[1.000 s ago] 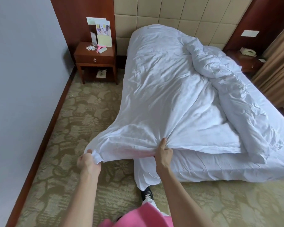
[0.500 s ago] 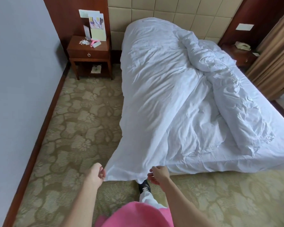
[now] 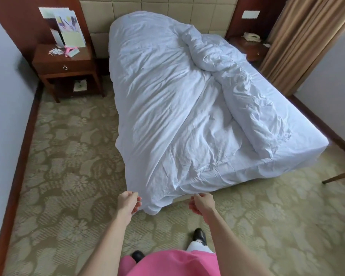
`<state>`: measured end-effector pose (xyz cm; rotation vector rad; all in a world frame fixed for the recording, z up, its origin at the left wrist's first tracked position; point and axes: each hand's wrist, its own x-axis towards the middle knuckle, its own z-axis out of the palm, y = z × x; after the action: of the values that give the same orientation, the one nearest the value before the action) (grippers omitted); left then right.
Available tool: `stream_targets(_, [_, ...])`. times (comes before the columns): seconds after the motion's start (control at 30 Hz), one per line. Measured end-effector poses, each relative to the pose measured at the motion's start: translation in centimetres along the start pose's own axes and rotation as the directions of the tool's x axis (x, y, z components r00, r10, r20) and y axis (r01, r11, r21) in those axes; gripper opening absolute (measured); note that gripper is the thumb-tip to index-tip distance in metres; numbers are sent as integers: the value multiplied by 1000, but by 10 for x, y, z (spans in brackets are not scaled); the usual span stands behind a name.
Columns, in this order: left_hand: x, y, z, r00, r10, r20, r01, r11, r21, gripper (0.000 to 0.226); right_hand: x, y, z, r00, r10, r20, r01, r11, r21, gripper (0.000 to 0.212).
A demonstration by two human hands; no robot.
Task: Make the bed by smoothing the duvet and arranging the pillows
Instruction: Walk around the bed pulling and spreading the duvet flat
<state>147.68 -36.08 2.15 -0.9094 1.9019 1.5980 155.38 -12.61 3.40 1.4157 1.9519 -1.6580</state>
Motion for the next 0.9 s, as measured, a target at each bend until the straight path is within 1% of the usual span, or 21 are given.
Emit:
stream_targets(0.17, [-18, 15, 65, 992, 120, -26, -117, 990, 84, 9, 28, -7, -61, 1000, -23, -12, 24, 999, 32, 23])
stream_targets(0.27, [-37, 25, 127, 987, 159, 34, -162, 979, 125, 15, 51, -6, -114, 998, -34, -47, 36, 998, 46, 23])
stream_targets(0.37, [-57, 30, 192, 979, 181, 95, -193, 970, 148, 15, 74, 1, -171, 994, -37, -105, 43, 998, 52, 25])
stream_targets(0.5, [-86, 32, 269, 964, 200, 174, -233, 953, 192, 14, 103, 11, -243, 988, -27, -151, 38, 997, 70, 30])
stream_targets(0.63, [-100, 34, 315, 957, 215, 193, -259, 935, 243, 16, 119, 13, -290, 981, -20, -192, 40, 994, 101, 30])
stream_targets(0.77, [-102, 35, 363, 950, 201, 238, -267, 919, 289, 12, 139, 19, -328, 974, -1, -226, 33, 990, 138, 30])
stream_targets(0.9, [-96, 39, 411, 942, 174, 285, -269, 902, 337, 12, 166, 20, -357, 968, 17, -250, 17, 991, 130, 31])
